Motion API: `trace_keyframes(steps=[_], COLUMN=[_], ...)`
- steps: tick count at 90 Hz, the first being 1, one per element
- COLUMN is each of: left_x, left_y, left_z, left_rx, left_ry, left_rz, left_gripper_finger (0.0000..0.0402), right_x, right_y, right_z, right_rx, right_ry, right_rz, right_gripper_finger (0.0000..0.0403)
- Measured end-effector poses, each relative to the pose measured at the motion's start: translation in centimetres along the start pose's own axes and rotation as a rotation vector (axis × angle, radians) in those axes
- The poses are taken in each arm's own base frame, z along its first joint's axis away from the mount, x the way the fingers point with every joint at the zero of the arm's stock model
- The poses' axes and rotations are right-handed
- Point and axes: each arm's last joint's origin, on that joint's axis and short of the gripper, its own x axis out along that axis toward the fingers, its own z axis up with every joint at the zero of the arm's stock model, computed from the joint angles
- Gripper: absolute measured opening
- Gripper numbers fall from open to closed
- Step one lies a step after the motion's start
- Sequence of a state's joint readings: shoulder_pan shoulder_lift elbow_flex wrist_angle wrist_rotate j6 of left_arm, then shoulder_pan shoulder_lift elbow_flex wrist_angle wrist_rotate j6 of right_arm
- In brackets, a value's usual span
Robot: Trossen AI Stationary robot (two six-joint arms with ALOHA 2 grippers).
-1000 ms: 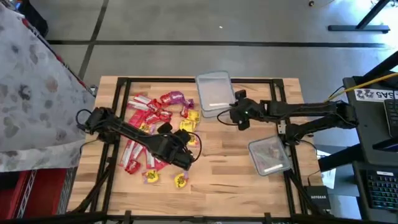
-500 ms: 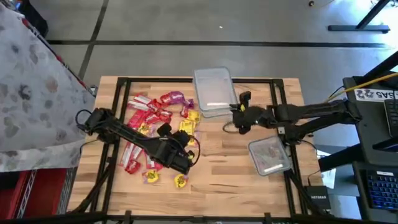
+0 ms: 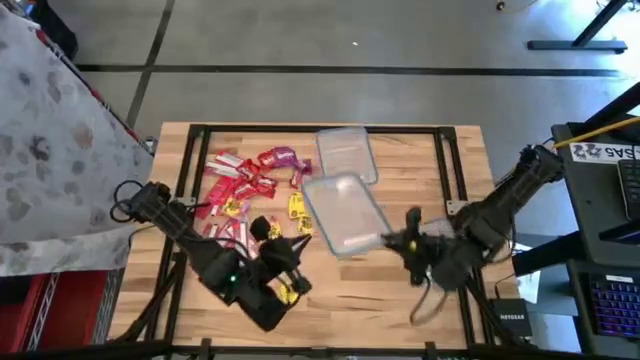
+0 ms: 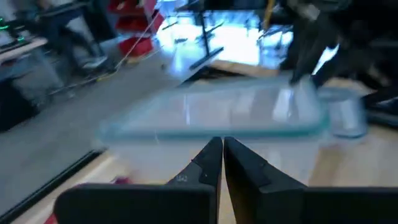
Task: Sort candy
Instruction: Open the top rectangular transparent food container
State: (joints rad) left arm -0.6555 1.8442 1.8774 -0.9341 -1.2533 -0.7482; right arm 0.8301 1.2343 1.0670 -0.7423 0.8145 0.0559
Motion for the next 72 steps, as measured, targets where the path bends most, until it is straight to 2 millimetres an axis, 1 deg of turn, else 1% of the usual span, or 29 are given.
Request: trace_keyframes(steps=[7, 21, 29, 39, 52, 59, 72], left_x=[-0.5, -0.6, -0.3, 0.8, 2.6, 3.2, 3.8], left_y=[-0.5, -1.3, -2.0, -2.9, -4.6, -5.5, -6.4], left_z=[0.1, -0.7, -1.4, -2.5, -4.6, -5.6, -7.0], left_rx=[-0.022, -0.047, -0.064, -0.093, -0.12, -0.135, -0.158], left_ry=[-0.011, -0.017, -0.014, -0.001, 0.053, 0.08, 0.1], left_rz=[-0.026, -0.044, -0.043, -0.026, -0.03, -0.047, -0.049], left_gripper_finger=[0.0, 0.0, 0.0, 0.0, 0.0, 0.0, 0.0], right_x=[-0.3, 0.4, 1.9, 4.0, 6.1, 7.0, 8.5], right_y=[1.6, 5.5, 7.6, 10.2, 12.4, 13.4, 14.8], right_z=[0.9, 1.8, 2.1, 1.6, 1.2, 1.2, 2.2], right_rx=[0.046, 0.019, 0.043, 0.043, 0.055, 0.079, 0.167], right_ry=[0.02, 0.123, 0.184, 0.288, 0.337, 0.343, 0.275], right_rz=[0.072, 0.126, 0.162, 0.203, 0.151, 0.151, 0.238], right_gripper_finger=[0.0041, 0.0041, 0.0041, 0.0041, 0.0041, 0.0043, 0.008])
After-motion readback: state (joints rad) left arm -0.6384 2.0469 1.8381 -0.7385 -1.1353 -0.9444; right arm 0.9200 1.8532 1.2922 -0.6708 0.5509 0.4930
